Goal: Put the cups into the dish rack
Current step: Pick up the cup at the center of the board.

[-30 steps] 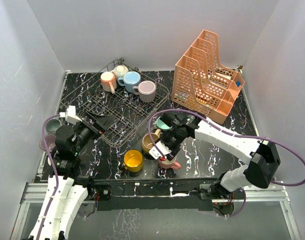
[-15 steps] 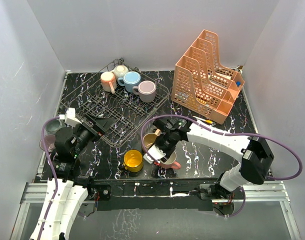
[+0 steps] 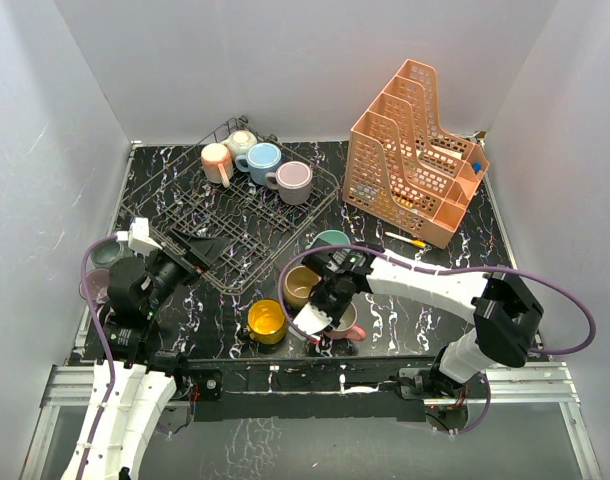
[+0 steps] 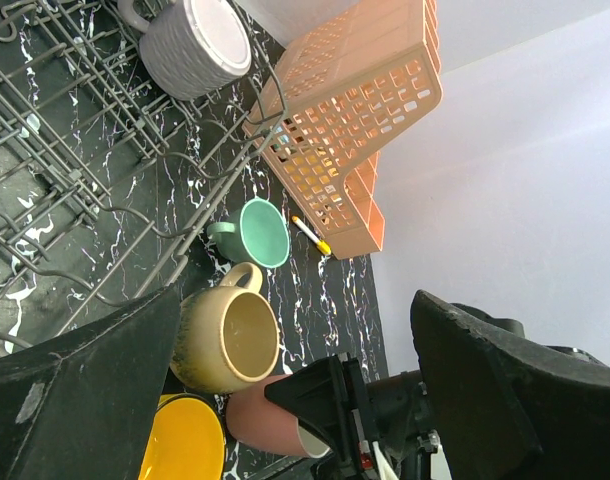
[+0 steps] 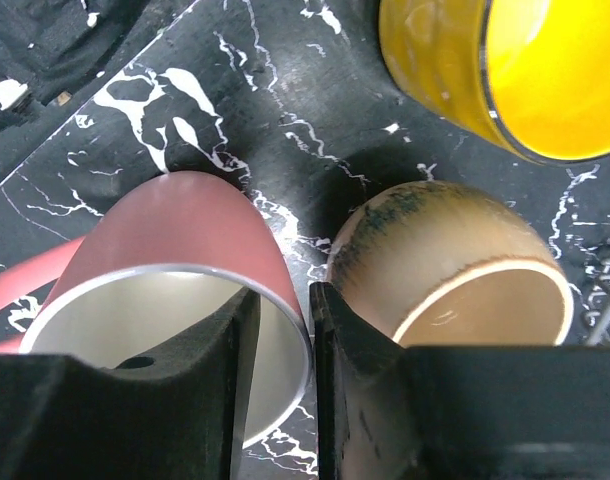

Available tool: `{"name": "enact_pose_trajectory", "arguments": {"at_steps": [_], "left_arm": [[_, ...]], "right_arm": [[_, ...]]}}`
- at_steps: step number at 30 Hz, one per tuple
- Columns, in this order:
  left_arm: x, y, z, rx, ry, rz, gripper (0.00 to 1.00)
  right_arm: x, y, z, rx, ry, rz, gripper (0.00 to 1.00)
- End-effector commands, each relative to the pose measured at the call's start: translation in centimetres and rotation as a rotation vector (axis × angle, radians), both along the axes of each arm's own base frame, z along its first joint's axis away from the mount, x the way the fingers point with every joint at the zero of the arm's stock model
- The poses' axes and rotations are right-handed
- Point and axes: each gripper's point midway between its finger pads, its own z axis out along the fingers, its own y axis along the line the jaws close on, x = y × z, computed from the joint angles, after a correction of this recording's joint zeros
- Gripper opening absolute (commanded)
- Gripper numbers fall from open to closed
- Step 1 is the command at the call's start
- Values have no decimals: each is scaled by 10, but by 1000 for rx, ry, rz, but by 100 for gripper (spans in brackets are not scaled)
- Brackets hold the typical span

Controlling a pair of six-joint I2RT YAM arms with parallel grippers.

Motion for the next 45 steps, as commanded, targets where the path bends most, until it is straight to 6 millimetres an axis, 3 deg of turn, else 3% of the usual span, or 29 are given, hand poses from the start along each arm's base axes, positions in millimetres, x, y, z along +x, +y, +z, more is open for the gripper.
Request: {"name": "enact_pose_trajectory", "arguments": {"at_steps": [1,4,10,20,27,34,45], "left_arm": [[-3,0,5,-6,-10,-4,95],[-3,-1,4,-7,-11,-6,95],[-2,-3,8,-24,-19,-16,94],[-1,-13,12,-62,-43,-70,94],[-1,-27,20,-167,-92,-150,93],[-3,-38,25,-281,-110,-220,93],[-1,-53,32,-335,-102,-294,93]], "right_arm": [[-2,-12,-16,-65,-16,7,30],[1,-12,-15,-70,-30,4,28],[9,-13,-8,-70,-72,-20,8],[14,-39,18,-27,-67,-112,8],[33,-67,40,96,15,-344,8],[58,-87,64,253,192,-712,8],[64,-91,104,579,486,-961,8]]}}
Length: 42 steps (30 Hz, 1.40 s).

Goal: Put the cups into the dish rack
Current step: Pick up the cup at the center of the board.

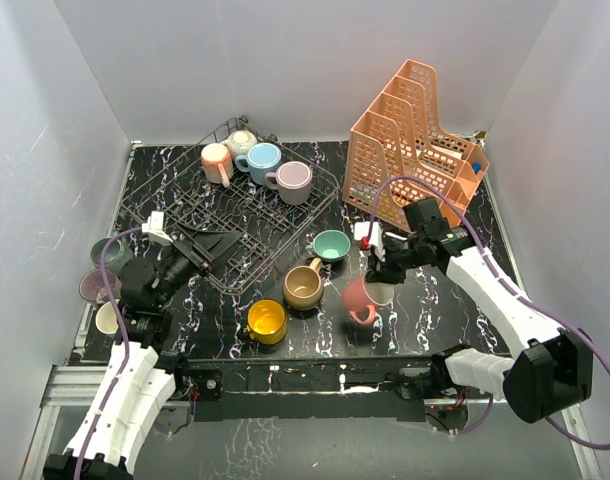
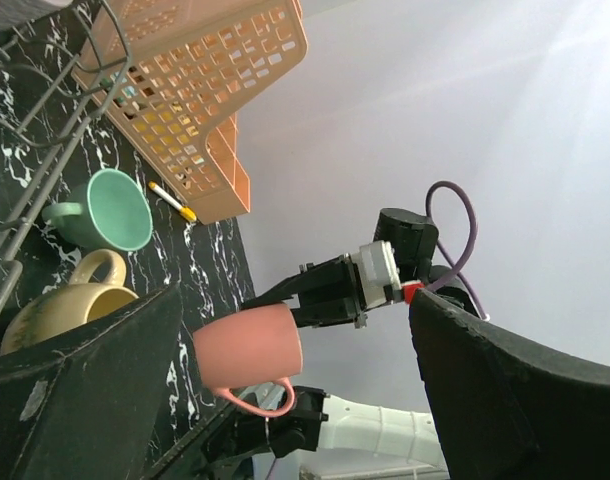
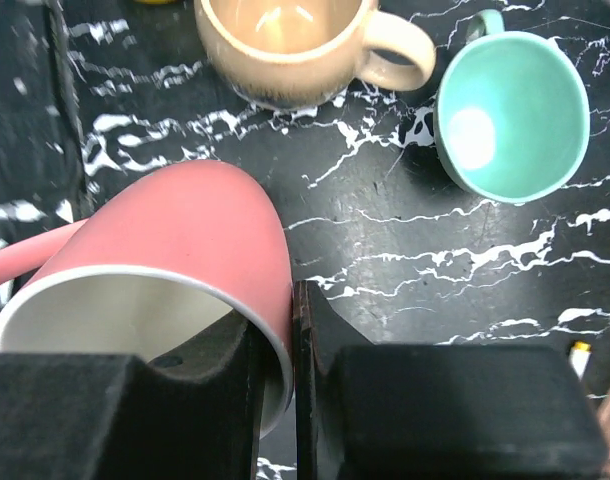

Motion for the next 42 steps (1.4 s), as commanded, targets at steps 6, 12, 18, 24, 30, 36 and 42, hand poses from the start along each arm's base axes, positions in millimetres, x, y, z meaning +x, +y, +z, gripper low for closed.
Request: {"name": "enact_pose_trajectory", "arguments": {"at_steps": [6,12,18,24,30,36,42], "left_arm": [[-3,-33,24,-57,-70,-96,93],[-7,-73,38,-89,-101,-179,92],[-18,-113,59,-143,-146,-260,92],[-42,-160,75,-204,-181,-373,92],[-60,-194,95,-247,-217,-475,91],[-71,-223,104,-273,-235,-546,90],[-82,-239,122,-375,-271,-623,87]], "right_arm": [[18,-12,64,438,53,-152,8],[34,-31,85,522,42,-225,8],[65,-41,126,512,-66,-238,8],[81,-39,181,584,-193,-222,8],[82,-38,231,631,-425,-189,8],[68,-35,273,682,-572,-145,8],[48,-31,292,730,-615,-118,8]]}}
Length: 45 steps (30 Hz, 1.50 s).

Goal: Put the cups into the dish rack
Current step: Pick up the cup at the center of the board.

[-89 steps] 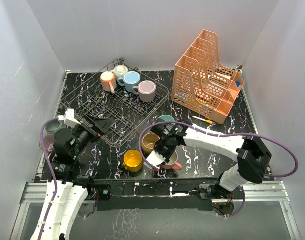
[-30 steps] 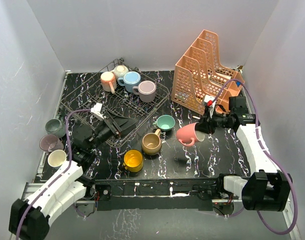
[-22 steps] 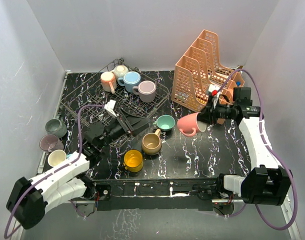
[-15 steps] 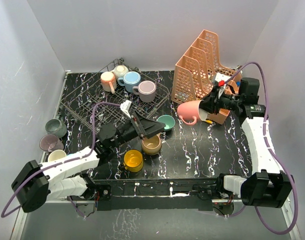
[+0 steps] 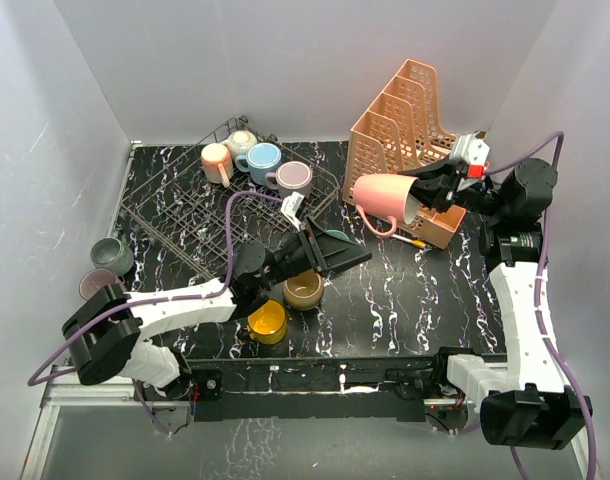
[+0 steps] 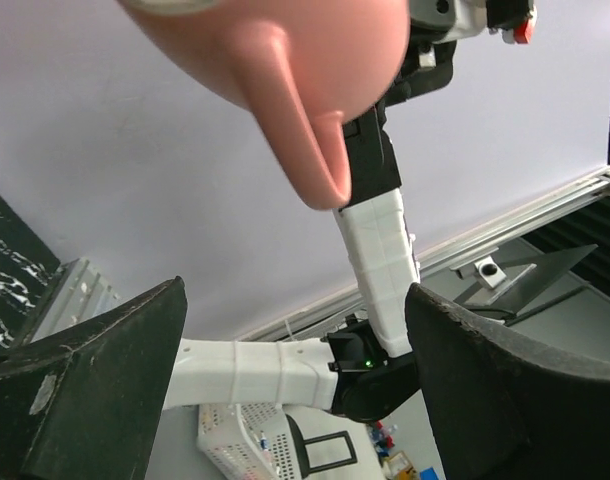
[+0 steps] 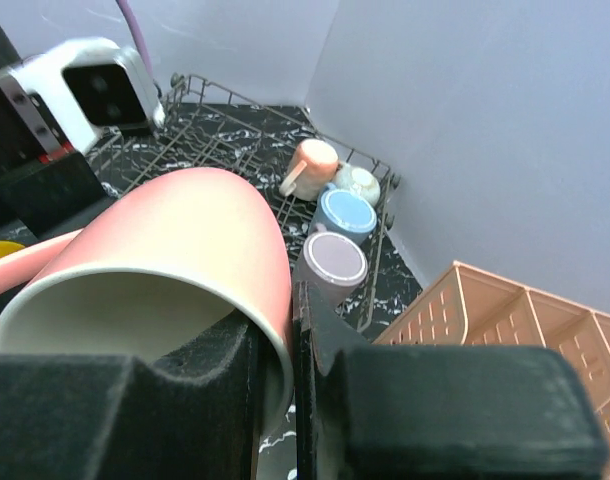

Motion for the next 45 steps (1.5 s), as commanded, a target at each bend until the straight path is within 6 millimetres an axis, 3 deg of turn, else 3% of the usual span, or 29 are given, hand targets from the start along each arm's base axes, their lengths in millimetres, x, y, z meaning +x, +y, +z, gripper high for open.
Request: {"name": "enact_pose_trajectory", "arguments": {"at_steps": [1,7,9,22,26,29,34,37,43,45], "left_arm": [[-16,-3,52,-168,-89,-65,87],[-23,-13,64,-162,-132,-94,87],[-21,-17,58,-135,-112,-95,87],[-11,-36,66,-143,-71,-94,67],[-8,-39,62,-140,-58,-92,56],[-8,-40,63,-149,-63,-91,39],[-9,-40,64,-154,-72,-99,22],[-11,-40,63,-157,-84,-107,0],[-15,-32,66,-199,-115,-102,0],[-16,-29,68,-208,-121,-98,0]], "right_arm": [[-26,5,43,37,-167,32,8],[-37,6,44,52,-201,27,8],[-40,7,43,54,-208,30,8],[-56,8,38,52,-303,31,8],[-62,9,37,50,-332,33,8],[-65,10,36,47,-340,39,8],[-67,11,32,44,-341,41,8],[-68,11,29,41,-340,46,8],[-68,12,21,29,-325,50,8],[-69,11,18,18,-331,45,12]]}}
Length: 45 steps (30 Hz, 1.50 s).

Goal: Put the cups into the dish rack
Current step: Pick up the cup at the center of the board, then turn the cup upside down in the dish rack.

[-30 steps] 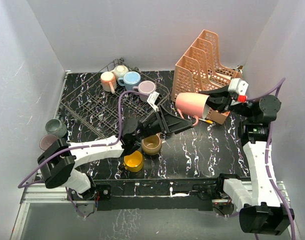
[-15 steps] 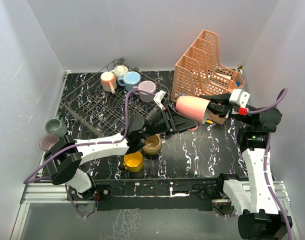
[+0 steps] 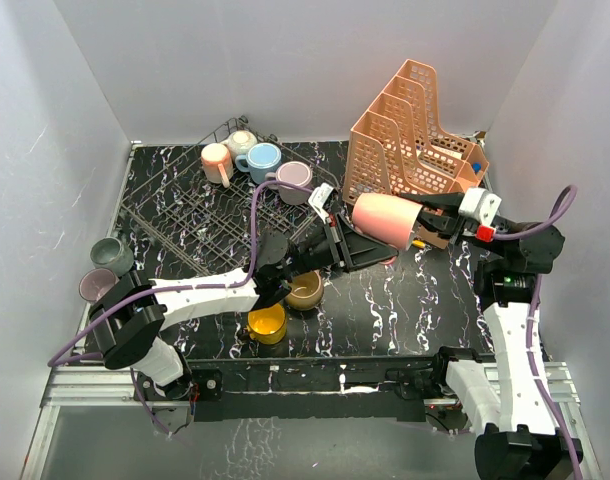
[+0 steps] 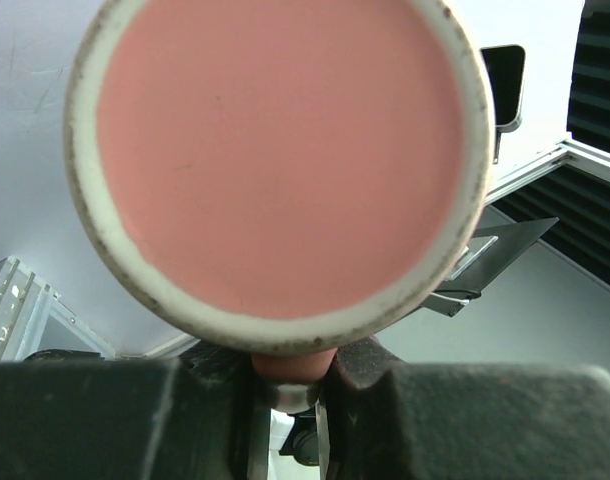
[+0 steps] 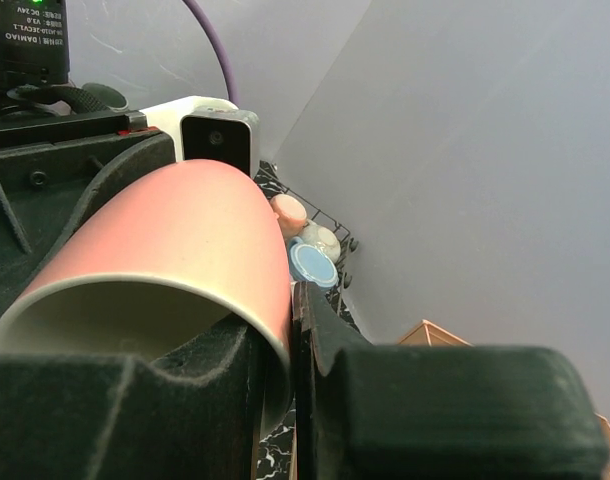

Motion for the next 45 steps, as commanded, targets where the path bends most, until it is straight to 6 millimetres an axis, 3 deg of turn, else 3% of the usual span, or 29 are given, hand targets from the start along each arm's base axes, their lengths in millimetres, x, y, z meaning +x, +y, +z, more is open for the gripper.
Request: {"name": "enact_pose_trajectory", "arguments": {"at_steps": [1,8,19,23,28,45], "left_arm": [[-4,16,39,-143,-100,44,0],[-5,23,42,-132,-130,73,0],[-5,38,41,-111,-155,138,0],[-1,38,29,-66,-152,164,0],[-2,52,37,-74,-168,193,0],[13,81,14,112,-212,349,0]], "right_arm": [[-9,2,3,-18,-52,-1,16],[-10,0,-6,-36,-55,-21,36],[-10,-2,-9,-39,-41,-55,43],[-11,-2,-11,-40,-30,-58,46],[-16,-2,-11,-45,-17,-53,51],[-25,-7,-9,39,144,-129,68]]}}
